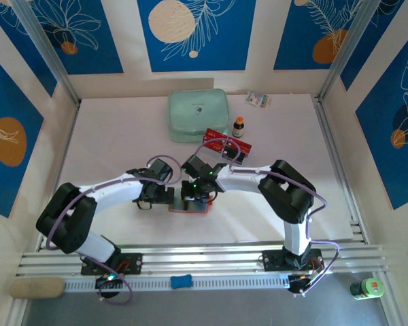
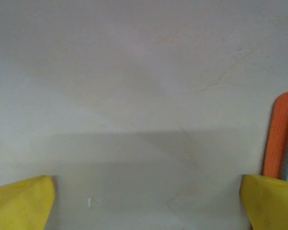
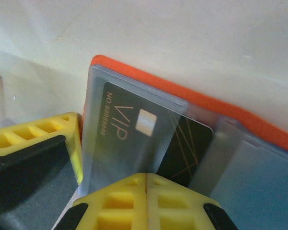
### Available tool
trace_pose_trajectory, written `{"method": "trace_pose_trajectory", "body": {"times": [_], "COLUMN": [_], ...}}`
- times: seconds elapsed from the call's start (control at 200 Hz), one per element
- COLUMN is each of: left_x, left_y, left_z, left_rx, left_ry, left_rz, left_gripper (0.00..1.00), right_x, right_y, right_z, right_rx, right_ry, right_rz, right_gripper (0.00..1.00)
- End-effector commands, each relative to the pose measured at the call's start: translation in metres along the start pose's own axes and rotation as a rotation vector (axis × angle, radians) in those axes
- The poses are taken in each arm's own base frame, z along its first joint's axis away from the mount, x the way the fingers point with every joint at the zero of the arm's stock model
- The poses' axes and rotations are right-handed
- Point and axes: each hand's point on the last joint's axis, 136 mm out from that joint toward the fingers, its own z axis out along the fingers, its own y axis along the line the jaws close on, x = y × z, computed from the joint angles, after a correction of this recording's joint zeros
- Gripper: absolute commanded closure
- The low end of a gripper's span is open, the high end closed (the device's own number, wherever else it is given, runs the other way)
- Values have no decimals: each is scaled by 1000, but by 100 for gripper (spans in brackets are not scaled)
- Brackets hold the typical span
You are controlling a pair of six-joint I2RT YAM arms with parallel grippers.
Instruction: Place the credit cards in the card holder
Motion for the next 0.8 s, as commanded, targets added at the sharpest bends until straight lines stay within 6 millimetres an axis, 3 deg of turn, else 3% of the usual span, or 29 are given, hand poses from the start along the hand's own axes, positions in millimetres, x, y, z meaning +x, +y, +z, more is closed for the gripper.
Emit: {"method": "trace_pose_trajectory", "body": {"times": [0.0, 0.165, 0.335, 0.5, 0.795], "left_x": [7, 1, -13, -20, -10], "left_y": [1, -1, 0, 8, 13], "left_z": [5, -5, -24, -31, -16], "left_rx": [9, 24, 28, -18, -69], "left_ry": [27, 4, -55, -80, -14], "left_rz": [0, -13, -22, -23, -16], "left_gripper": [0, 0, 0, 0, 0], "right_x": [8, 3, 5, 12, 14], "right_y": [8, 14, 1, -12, -23], "right_z": [2, -18, -31, -28, -17], "right_rx": [-12, -28, 16, 52, 96], "right_ry": [50, 3, -28, -20, -6], "right_rz": [-14, -21, 5, 29, 46], "right_gripper": [98, 98, 98, 98, 100]}}
